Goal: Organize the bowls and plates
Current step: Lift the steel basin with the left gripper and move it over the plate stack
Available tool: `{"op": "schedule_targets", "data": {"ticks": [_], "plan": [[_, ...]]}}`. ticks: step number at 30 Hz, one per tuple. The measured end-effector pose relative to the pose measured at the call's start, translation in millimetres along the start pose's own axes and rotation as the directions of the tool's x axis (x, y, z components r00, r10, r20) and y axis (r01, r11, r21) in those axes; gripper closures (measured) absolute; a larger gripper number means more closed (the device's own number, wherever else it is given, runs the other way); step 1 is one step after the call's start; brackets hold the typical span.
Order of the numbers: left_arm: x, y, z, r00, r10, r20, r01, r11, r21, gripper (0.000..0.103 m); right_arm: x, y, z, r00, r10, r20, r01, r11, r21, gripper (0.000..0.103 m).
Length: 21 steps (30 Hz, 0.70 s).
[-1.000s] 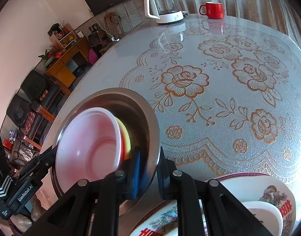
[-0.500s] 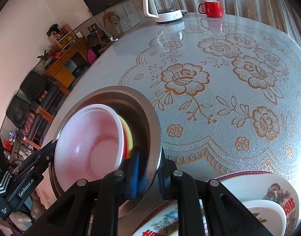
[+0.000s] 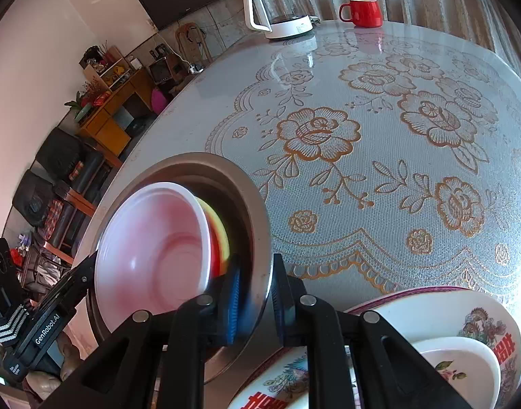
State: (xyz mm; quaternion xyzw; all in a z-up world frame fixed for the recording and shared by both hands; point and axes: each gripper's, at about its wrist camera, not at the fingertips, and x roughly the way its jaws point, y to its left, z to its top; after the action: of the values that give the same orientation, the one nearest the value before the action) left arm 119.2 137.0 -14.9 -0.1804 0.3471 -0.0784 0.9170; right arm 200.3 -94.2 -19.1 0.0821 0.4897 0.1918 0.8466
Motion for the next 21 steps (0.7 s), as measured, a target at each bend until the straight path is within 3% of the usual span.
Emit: {"op": "schedule_targets", "data": {"ticks": [10, 21], "plan": [[-15, -12, -15, 0.997, 0.073, 0.014, -0.073, 0.997, 0.013, 0.085, -5, 10, -7, 1.0, -0.014, 0.021, 0.015, 0.999, -0.047, 0.089], [-35, -18, -15, 0.996, 0.085, 0.041, -0.085, 0.996, 0.014, 0.086, -15, 12, -15, 0.999, 0.004, 0.047, -0.002, 0.999, -0.044, 0.089]]}}
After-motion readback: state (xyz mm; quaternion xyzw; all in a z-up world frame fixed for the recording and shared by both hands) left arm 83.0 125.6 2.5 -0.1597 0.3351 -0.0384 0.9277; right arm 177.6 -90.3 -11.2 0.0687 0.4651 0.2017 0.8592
